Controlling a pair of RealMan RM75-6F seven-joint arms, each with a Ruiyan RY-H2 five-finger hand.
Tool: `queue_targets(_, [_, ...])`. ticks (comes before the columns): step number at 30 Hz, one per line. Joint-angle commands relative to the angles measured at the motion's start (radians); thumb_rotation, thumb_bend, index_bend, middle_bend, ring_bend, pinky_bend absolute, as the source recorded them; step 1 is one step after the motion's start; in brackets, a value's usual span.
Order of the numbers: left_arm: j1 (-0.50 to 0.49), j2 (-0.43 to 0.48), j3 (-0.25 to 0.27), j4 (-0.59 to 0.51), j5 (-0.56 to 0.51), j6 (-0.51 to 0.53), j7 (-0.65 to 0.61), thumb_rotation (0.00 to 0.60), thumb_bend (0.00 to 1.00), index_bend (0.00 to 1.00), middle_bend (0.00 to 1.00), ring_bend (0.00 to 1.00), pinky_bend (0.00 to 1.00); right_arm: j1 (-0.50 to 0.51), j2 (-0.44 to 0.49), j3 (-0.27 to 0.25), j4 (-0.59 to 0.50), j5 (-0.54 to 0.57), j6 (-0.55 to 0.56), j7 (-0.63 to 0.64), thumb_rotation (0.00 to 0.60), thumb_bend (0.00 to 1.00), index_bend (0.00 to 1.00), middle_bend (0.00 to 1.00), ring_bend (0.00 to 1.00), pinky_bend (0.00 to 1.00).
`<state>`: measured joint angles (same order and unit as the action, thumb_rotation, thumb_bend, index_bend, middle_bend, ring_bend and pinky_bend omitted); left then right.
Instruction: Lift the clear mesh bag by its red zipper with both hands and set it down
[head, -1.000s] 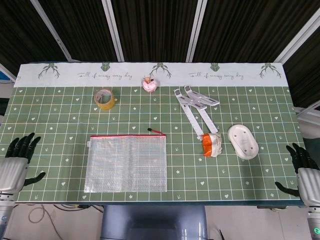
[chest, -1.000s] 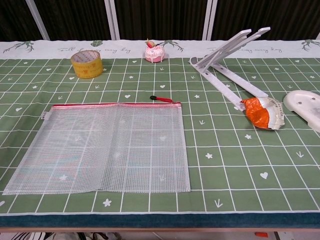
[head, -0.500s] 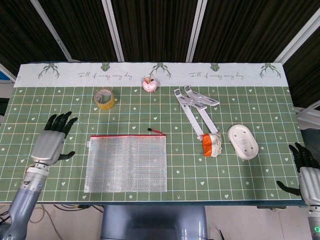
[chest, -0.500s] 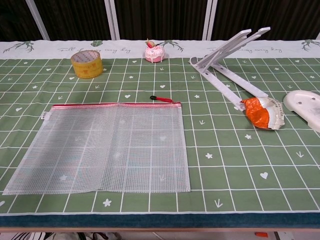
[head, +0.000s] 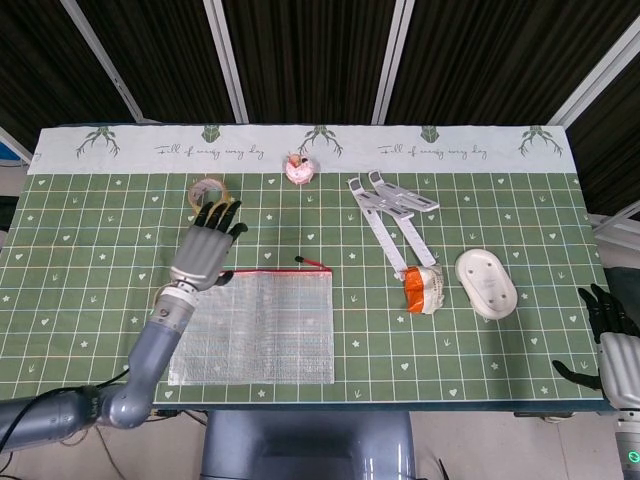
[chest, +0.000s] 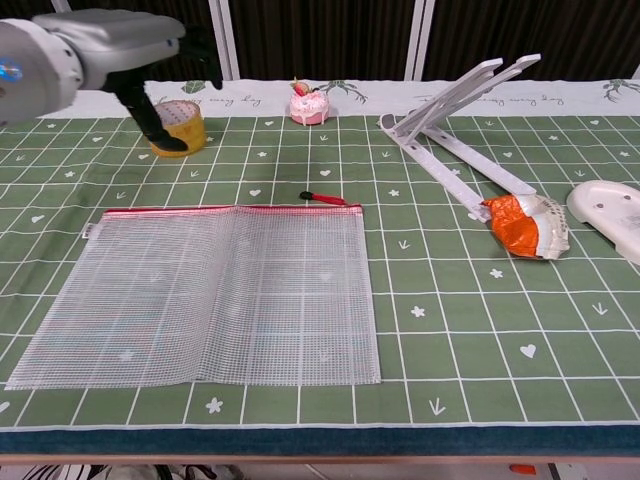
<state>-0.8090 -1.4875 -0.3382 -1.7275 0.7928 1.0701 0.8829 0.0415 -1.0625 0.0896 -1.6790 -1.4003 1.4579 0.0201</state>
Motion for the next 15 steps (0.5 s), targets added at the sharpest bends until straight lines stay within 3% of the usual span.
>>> queue_targets(1, [-0.085,-0.086,-0.02,0.084,-0.083,-0.012,0.055,0.6,0.21,0.3,0.01,0.0,0.0,0.001,0.0,0.0,-0.001,0.002,-0.004,0.002,0.6,0.13,0.0,0.0,0.0,0.21])
queue_targets(15, [-0.317,-0.332,-0.057,0.427,-0.285,-0.035,0.135,0.6,0.24,0.38,0.04,0.0,0.0,0.004,0.005,0.009,-0.005,0.029,-0.023,0.028,0.6,0.13,0.0,0.0,0.0,0.21])
